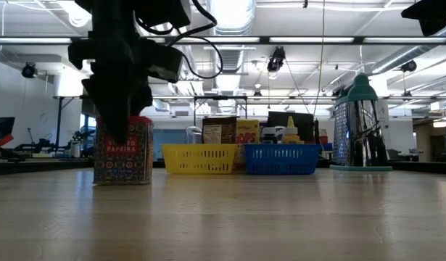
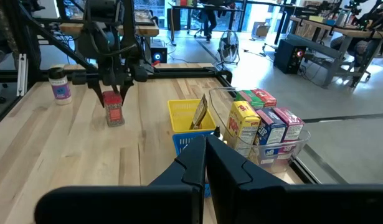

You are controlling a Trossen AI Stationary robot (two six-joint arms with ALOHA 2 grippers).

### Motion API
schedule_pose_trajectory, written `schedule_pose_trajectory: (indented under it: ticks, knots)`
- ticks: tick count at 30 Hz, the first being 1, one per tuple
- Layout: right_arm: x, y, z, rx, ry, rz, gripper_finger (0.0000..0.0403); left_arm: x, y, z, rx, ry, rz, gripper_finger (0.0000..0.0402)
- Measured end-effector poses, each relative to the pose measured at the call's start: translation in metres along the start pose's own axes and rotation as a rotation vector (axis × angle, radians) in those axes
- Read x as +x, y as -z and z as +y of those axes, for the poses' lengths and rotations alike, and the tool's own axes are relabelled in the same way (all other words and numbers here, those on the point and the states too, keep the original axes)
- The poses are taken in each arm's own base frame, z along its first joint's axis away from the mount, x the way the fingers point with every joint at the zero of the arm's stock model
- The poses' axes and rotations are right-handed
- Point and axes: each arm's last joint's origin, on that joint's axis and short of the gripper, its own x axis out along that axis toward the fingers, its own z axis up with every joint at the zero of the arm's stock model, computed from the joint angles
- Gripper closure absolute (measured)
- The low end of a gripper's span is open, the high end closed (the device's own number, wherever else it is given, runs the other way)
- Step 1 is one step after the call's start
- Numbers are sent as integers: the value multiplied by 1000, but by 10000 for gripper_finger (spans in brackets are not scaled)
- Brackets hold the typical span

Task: Pick & Place Kitchen Items
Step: Put the red seasoning can into the yellow bin

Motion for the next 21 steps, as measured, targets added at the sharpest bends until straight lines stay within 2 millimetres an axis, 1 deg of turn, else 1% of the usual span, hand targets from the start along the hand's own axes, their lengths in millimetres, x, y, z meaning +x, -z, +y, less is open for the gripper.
schedule_pose_trajectory:
  ticks: [2,9,13,18,21]
  knots:
    - [0,0,0,0,0,0,394,-1,-1,0,7,2,-5,183]
    - [0,0,0,0,0,0,394,-7,-6,-2,27,15,-23,181]
    - [0,0,0,0,0,0,394,-15,-13,0,55,16,-36,176]
    - [0,0,0,0,0,0,394,-30,-28,8,93,15,-86,182]
    - [0,0,0,0,0,0,394,-39,-38,18,123,8,-116,181]
